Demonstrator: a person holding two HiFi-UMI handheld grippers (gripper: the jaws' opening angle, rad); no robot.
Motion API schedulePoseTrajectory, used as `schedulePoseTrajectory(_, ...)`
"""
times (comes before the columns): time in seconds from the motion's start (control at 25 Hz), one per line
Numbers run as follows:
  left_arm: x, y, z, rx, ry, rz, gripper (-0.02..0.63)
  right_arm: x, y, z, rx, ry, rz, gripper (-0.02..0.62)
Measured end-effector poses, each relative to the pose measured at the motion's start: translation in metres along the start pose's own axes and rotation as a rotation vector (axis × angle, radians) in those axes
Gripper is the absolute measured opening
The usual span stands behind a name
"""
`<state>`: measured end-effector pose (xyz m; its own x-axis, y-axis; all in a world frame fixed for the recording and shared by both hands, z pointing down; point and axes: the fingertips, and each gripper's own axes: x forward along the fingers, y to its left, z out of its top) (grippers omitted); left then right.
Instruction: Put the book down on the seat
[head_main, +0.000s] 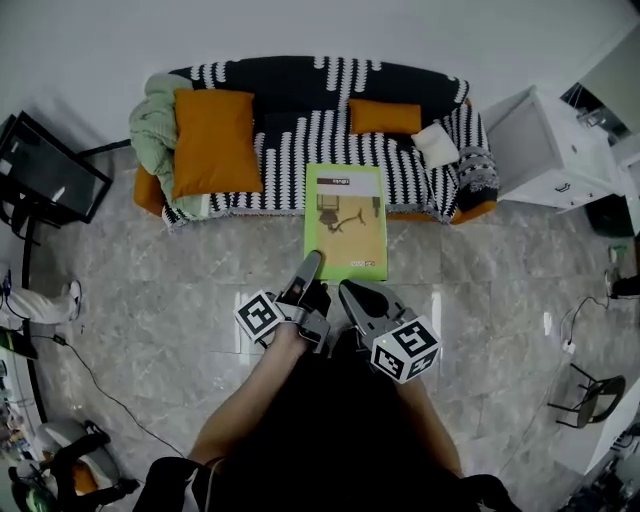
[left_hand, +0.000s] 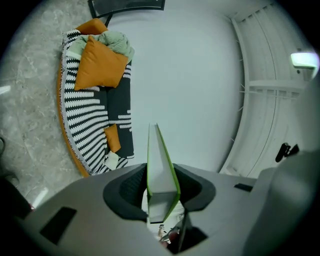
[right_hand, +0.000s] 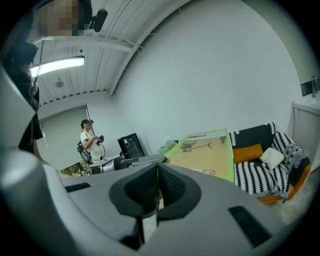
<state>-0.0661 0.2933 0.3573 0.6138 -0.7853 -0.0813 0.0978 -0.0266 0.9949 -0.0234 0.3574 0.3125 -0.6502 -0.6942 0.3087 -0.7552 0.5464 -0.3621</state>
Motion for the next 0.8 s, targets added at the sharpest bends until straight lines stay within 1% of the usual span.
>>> schedulePoseTrajectory(0.2,0.017,0.011,-0.004,-0.005,0.031,0.024,0.15,0.005,-0.024,-0.002,0.021,-0.002,-0.03,0.017)
schedulePoseTrajectory(0.32,0.034,0.019,-0.003,0.004,0.028,0.042,0.15,0.013,-0.044,0.002,0.032,-0.001,-0.01,0.017)
schedulePoseTrajectory(0.48,0.073,0.024,0.005,0.005,0.0,0.043,0.15,0.028,-0.081,0.022,0.022,-0.011,0.023,0.017)
schedulePoseTrajectory(0.64,0.119,0.019,0.02,0.016,-0.035,0.028,0.15,0.045,-0.123,0.049,0.004,-0.006,0.056,0.017)
schedulePoseTrajectory(0.8,0.155,0.014,0.02,0.036,-0.053,0.014,0.15,0.05,-0.155,0.074,-0.006,-0.014,0.091,0.017)
